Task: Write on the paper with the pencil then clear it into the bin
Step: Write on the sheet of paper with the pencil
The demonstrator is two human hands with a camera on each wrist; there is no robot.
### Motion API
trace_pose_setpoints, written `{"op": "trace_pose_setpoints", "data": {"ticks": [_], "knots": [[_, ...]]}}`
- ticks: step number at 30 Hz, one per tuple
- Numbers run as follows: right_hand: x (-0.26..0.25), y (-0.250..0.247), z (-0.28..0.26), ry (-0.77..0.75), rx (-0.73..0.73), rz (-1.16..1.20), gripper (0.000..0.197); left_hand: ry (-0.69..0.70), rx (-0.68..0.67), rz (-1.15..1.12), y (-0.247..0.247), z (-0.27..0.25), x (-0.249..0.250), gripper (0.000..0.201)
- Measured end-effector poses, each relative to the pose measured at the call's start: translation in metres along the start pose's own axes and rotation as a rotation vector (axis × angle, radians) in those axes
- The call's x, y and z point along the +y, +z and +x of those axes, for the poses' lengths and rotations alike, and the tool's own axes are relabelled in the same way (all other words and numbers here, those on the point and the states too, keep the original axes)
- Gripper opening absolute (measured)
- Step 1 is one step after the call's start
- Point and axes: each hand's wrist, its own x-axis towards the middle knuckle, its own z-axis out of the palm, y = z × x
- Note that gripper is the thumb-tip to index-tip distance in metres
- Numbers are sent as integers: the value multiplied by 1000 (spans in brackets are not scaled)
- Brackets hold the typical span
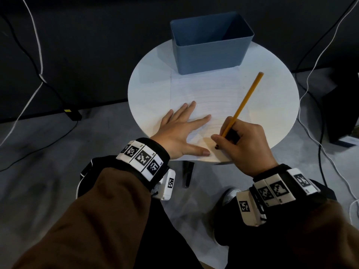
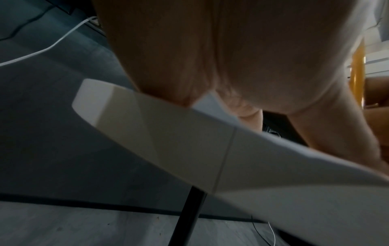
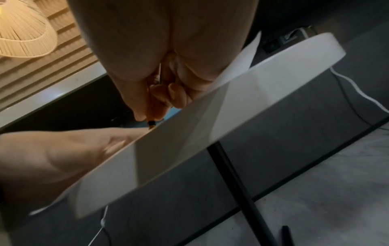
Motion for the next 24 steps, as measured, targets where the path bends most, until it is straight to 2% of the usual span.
{"op": "trace_pose_setpoints", "data": {"ticks": [4,7,14,20,24], "knots": [[5,-14,-2,33,46,-53,22,1,3,4,-1,-1,0,99],[0,-11,0,26,55,6,21,1,1,3,-1,-1,0,99],[-6,11,7,5,-6,26,21,-9,3,-14,1,0,0,100],[3,-11,4,43,45,-31,21,3,-8,6,-2,-1,2,99],[-6,-3,6,14,51,-6,22,-6,-23,13,-2,0,2,100]]}}
